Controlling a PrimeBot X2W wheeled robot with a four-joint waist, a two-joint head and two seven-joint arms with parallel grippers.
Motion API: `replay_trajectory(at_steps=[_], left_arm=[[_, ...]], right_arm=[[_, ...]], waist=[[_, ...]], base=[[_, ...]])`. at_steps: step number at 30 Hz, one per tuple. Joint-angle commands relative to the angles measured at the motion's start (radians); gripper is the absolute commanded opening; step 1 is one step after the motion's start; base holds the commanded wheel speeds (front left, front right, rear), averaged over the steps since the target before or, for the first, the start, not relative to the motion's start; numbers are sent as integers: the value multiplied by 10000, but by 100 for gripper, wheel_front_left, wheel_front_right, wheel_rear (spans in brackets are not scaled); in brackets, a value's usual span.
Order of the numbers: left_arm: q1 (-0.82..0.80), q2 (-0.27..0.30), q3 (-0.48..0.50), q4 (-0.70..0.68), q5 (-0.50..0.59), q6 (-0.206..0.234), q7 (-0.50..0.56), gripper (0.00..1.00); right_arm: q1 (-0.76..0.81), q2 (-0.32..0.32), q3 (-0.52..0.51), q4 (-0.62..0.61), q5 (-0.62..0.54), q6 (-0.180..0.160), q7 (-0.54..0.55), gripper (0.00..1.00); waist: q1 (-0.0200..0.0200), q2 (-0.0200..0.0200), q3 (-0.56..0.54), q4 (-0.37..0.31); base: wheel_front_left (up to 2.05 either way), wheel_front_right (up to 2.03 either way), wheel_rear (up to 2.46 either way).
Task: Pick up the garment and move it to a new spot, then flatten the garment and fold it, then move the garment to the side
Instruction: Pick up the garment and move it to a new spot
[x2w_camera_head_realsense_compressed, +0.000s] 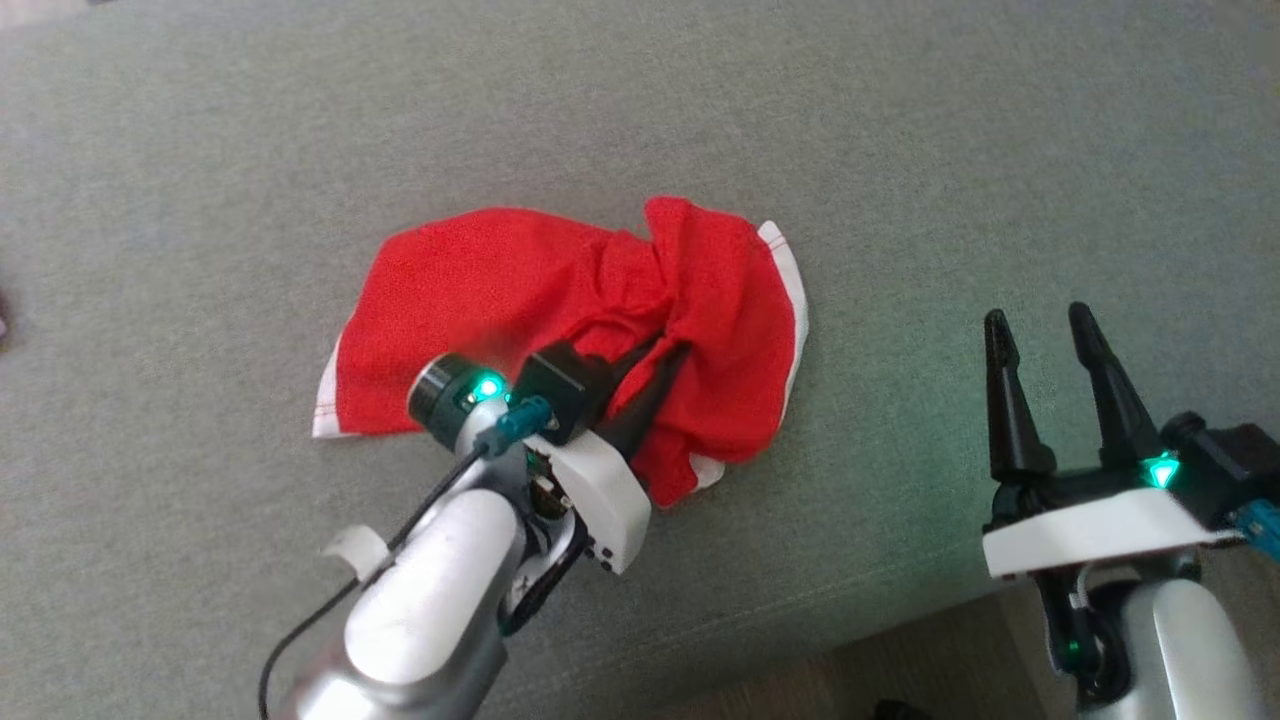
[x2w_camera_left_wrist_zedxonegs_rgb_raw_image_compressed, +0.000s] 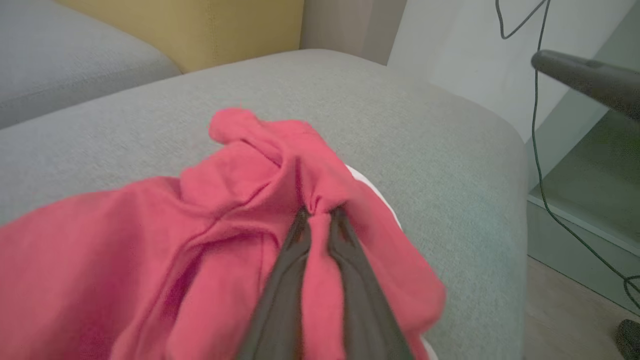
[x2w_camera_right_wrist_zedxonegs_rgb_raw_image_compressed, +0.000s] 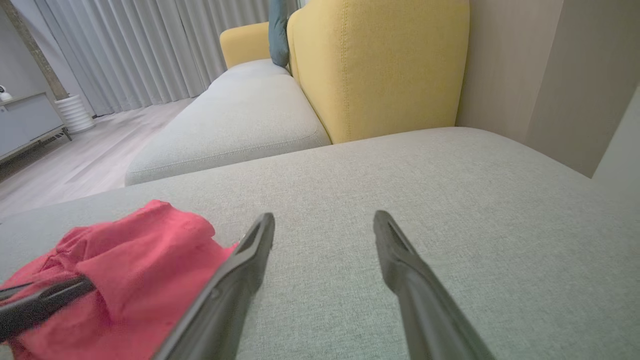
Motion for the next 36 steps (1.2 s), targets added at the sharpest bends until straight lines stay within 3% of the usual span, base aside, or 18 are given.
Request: replay_trajectory(at_steps=[1, 2, 10, 14, 21, 24, 29, 36], left_arm=[[-353, -43, 171, -217, 38, 19, -217, 82], [-332, -53, 102, -156, 81, 41, -367, 100], [162, -37, 42, -641, 137, 405, -1366, 100], [570, 60, 567, -1227, -23, 1031, -1690, 100], [1289, 720, 2036, -1974, -260, 2274, -1956, 100], [1710, 1096, 2711, -2172, -473, 2612, -2005, 100], [2368, 1677, 3310, -2498, -681, 2752, -2033, 100], [2991, 2002, 3349, -2780, -702, 2829, -1958, 100]], right_arm=[[-418, -48, 235, -261, 66, 42, -121, 100], [-440, -48, 231, -208, 58, 42, -148, 100], [-413, -47, 188, -54, -164, 42, -105, 100], [-308, -47, 87, -121, -328, 42, 52, 100], [-110, -47, 32, -413, -528, 42, 425, 100], [3, -47, 10, -471, -573, 42, 556, 100], [258, -47, -70, -554, -643, 42, 739, 100], [703, -47, -231, -623, -678, 42, 962, 100]], waist=[[-1, 0, 41, 8], [-1, 0, -17, 81], [-1, 0, -689, 922], [-1, 0, -1040, 1536], [-1, 0, -1487, 2356], [-1, 0, -1658, 2564], [-1, 0, -1889, 2740], [-1, 0, -2201, 2725]], base=[[0, 0, 0], [0, 0, 0], [0, 0, 0], [0, 0, 0], [0, 0, 0], [0, 0, 0], [0, 0, 0], [0, 0, 0]])
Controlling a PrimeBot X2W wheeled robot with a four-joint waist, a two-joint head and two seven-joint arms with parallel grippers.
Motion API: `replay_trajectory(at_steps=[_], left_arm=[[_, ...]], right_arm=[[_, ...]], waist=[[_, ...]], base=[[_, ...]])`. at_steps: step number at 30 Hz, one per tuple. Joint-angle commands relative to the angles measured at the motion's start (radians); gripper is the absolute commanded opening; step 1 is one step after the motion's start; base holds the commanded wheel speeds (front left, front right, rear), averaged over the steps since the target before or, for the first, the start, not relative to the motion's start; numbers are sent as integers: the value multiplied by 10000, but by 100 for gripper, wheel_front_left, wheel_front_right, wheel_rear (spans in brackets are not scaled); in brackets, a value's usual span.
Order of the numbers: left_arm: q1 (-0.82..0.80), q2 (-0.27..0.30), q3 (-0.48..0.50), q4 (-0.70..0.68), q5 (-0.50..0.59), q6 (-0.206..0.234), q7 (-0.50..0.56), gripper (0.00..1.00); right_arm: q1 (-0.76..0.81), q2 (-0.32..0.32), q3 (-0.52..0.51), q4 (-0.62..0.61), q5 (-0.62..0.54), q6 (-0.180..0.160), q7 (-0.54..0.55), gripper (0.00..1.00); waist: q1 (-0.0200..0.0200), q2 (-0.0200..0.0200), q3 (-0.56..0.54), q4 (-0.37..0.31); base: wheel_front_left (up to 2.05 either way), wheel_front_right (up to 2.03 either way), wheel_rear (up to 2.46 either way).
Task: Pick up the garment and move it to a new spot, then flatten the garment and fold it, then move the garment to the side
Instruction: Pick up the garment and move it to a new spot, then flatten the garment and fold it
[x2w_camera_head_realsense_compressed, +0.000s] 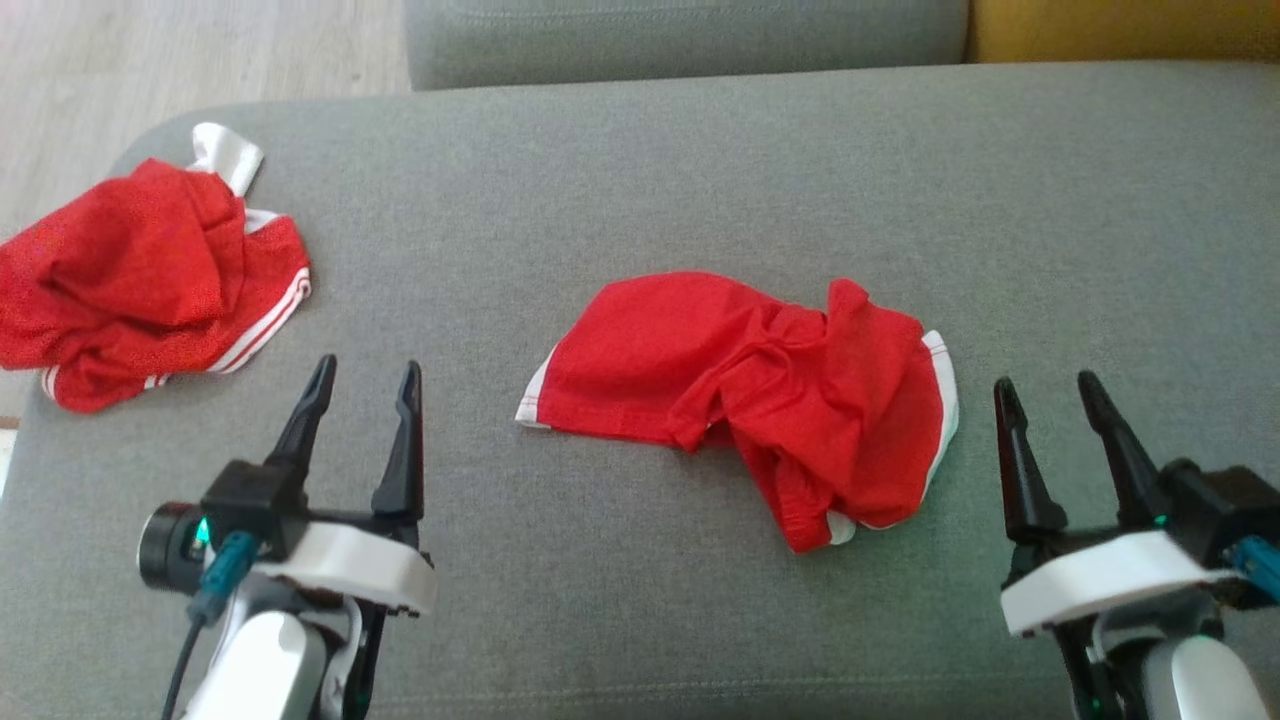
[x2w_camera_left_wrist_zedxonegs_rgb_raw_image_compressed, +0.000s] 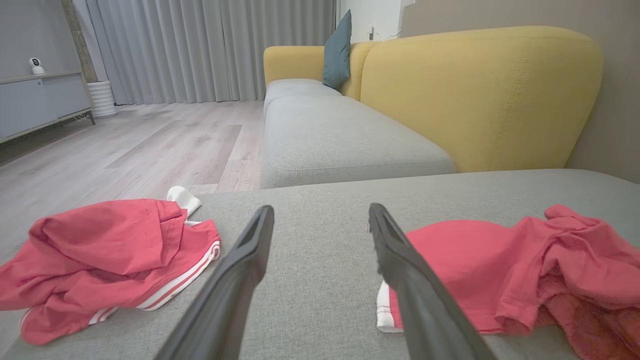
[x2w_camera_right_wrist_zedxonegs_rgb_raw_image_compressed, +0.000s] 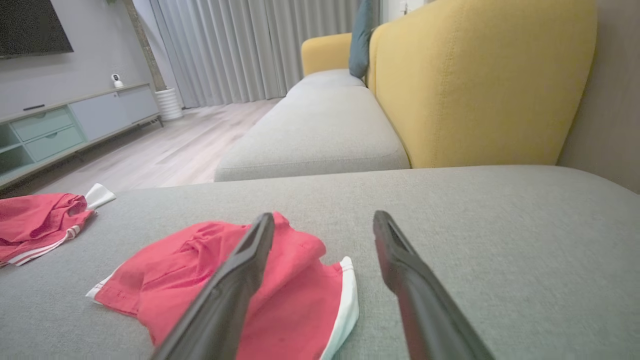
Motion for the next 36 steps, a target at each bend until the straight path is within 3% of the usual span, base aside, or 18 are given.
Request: replay_trajectory(at_steps=[1, 36], left_arm=[[-225, 257, 414, -425, -2, 104, -9, 100], [260, 506, 176, -691, -98, 425, 280, 100]], right_arm=[[-83, -53, 178, -411, -46, 42, 75, 100], [318, -53, 191, -635, 28, 42, 421, 100]], waist=[[1, 0, -101, -7], [1, 0, -376, -99]], base=[[0, 0, 0], [0, 0, 0]])
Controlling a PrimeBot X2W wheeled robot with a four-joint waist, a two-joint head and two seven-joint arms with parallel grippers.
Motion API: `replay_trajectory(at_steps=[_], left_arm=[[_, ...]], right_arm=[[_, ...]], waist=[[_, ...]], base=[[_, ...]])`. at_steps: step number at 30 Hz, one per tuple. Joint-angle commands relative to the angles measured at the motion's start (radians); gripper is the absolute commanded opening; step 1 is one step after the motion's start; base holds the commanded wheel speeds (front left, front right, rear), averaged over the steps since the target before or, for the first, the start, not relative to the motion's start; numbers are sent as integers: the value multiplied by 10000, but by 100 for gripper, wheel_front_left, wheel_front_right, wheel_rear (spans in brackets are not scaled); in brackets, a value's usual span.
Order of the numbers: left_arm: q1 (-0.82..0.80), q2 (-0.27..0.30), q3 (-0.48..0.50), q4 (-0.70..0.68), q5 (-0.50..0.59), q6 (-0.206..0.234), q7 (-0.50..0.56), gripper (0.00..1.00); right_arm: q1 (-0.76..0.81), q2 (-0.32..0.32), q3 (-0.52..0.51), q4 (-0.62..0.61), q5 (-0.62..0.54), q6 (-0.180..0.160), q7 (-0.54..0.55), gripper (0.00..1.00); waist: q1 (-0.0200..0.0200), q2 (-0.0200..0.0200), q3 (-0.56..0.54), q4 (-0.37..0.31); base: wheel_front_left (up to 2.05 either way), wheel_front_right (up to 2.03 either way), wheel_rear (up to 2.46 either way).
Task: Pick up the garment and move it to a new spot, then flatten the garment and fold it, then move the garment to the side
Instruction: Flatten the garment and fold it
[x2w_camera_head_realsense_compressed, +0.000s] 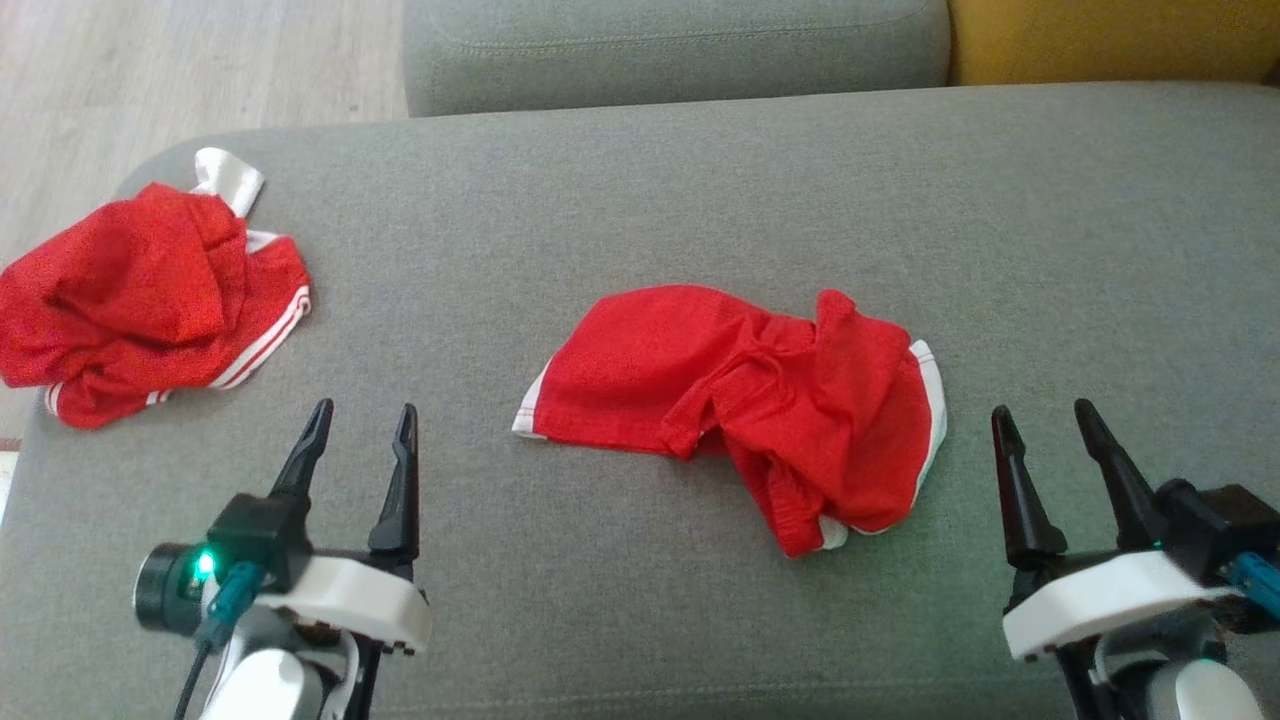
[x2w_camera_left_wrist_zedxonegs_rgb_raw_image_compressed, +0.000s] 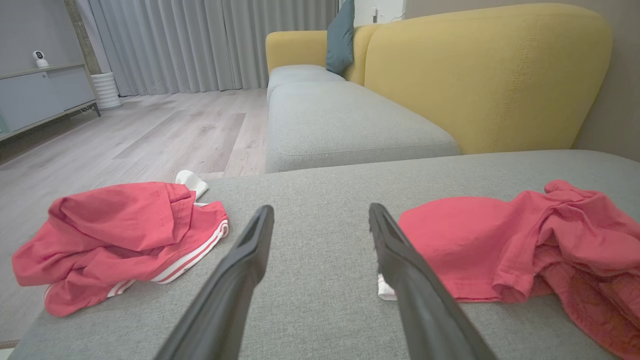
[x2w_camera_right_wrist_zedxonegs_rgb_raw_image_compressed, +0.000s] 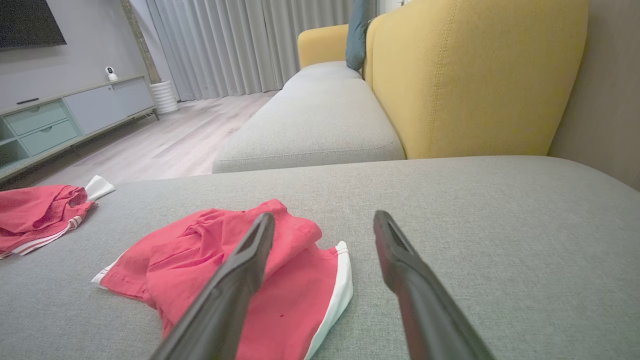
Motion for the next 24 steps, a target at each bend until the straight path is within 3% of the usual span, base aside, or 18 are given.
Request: replay_trajectory(at_steps=[1, 5, 8, 18, 24], left_arm=[[-449, 239, 320, -399, -92, 78, -26, 100], [-556, 225, 110, -529, -21, -6, 65, 100], [-773, 76, -414, -659, 74, -308, 348, 100], [-1906, -1504, -3051, 171, -400, -2371, 1851, 100], [-2680, -1975, -3688, 1154, -806, -2861, 2302, 100]], right_arm=[[-240, -56, 219, -359, 22, 42, -14, 100], [-288, -56, 208, -384, 20, 42, -19, 100], [-355, -56, 210, -412, 19, 42, -24, 100], [-860, -56, 396, -457, -9, 42, -88, 100], [-1151, -56, 328, -404, -4, 42, -209, 100]], waist=[[0, -1, 29, 12], [0, -1, 161, 41], [0, -1, 350, 52], [0, -1, 1422, -322], [0, -1, 2090, -865]], base=[[0, 0, 0], [0, 0, 0], [0, 0, 0], [0, 0, 0], [0, 0, 0]])
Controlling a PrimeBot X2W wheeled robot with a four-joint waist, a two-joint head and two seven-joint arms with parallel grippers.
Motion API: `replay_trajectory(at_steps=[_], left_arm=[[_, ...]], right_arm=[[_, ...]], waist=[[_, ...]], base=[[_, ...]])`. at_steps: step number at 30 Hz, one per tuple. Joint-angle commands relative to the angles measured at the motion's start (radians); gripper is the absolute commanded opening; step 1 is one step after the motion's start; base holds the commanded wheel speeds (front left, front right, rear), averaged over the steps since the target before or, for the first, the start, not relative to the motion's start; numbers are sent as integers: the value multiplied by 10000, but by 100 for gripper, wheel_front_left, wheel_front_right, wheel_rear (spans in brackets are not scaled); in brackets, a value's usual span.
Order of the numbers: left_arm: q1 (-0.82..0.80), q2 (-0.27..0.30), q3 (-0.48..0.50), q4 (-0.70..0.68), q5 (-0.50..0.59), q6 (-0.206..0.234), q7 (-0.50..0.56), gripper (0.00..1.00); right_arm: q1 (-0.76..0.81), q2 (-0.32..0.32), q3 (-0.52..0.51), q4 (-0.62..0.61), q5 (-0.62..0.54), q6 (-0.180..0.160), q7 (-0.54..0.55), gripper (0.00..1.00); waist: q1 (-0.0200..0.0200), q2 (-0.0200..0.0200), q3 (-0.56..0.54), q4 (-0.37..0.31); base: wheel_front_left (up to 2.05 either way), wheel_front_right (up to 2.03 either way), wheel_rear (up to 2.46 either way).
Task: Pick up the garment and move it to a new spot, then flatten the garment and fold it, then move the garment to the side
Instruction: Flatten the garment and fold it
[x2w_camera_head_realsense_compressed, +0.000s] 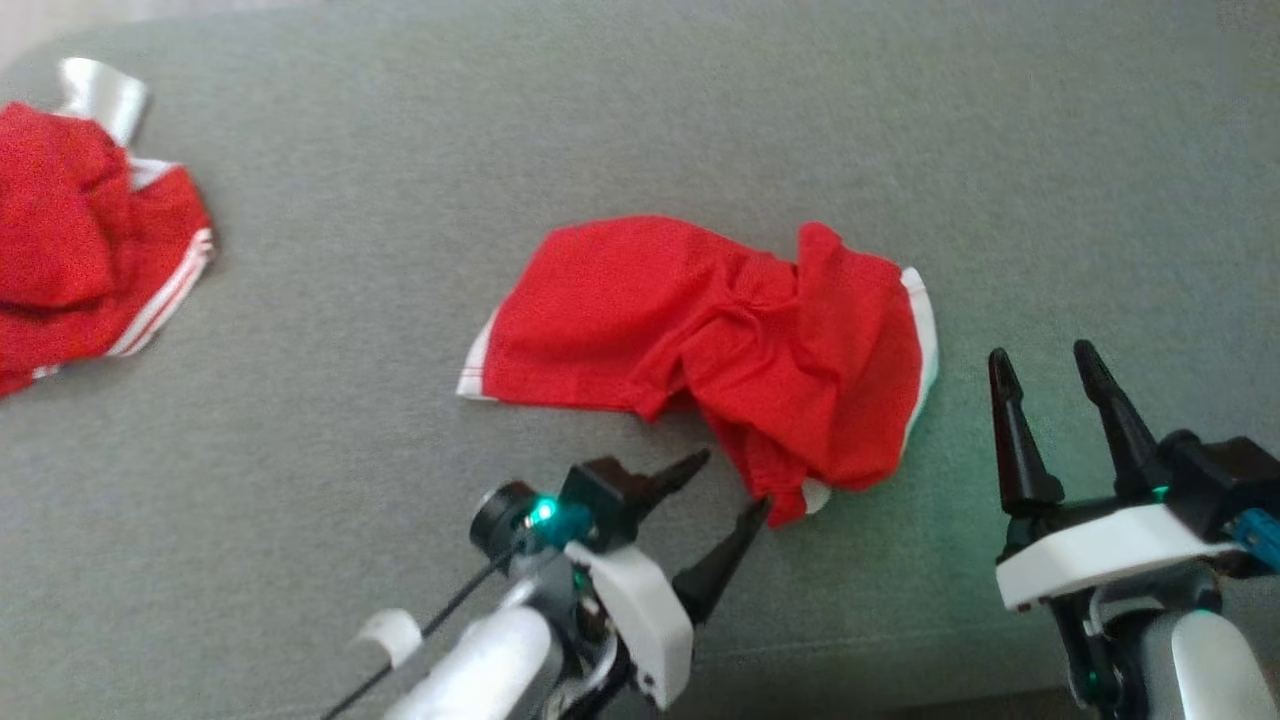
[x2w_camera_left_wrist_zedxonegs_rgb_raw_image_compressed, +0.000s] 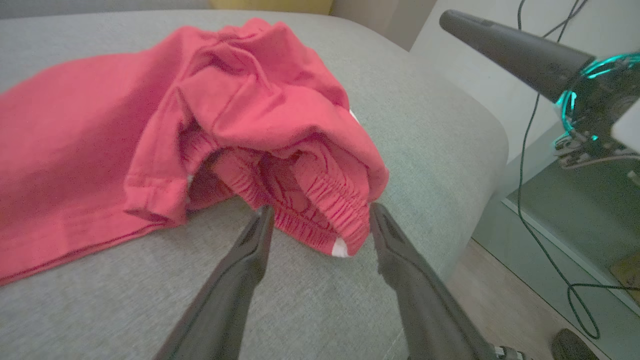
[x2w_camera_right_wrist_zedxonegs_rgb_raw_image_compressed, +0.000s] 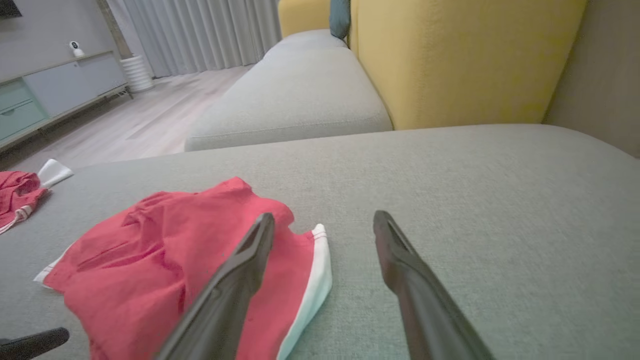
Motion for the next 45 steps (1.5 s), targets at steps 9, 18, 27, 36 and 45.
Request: replay_trajectory(at_steps=[9, 18, 27, 36, 45], left_arm=[[-1413, -296, 93, 766, -568, -175, -312, 100], [-1792, 120, 502, -49, -479, 344, -456, 0], [-1959, 1579, 1208, -3048, -196, 1013, 880, 0], [-1966, 2835, 1840, -4722, -532, 1402, 3016, 0], [-2097, 2766, 2015, -2599, -1543, 1226, 3858, 0]], right_arm=[[-590, -56, 192, -97, 186, 42, -362, 100], [-602, -56, 49, 182, 374, 42, -552, 100], [-541, -56, 0, 385, 518, 42, -617, 100], [-480, -56, 24, 468, 623, 42, -622, 100], [-619, -56, 118, 559, 747, 42, -662, 100]], waist=[[-2, 0, 732, -801], [-2, 0, 575, -586], [-2, 0, 72, -63], [-2, 0, -201, 78], [-2, 0, 69, -117]], base=[[0, 0, 0], [0, 0, 0], [0, 0, 0], [0, 0, 0], [0, 0, 0]])
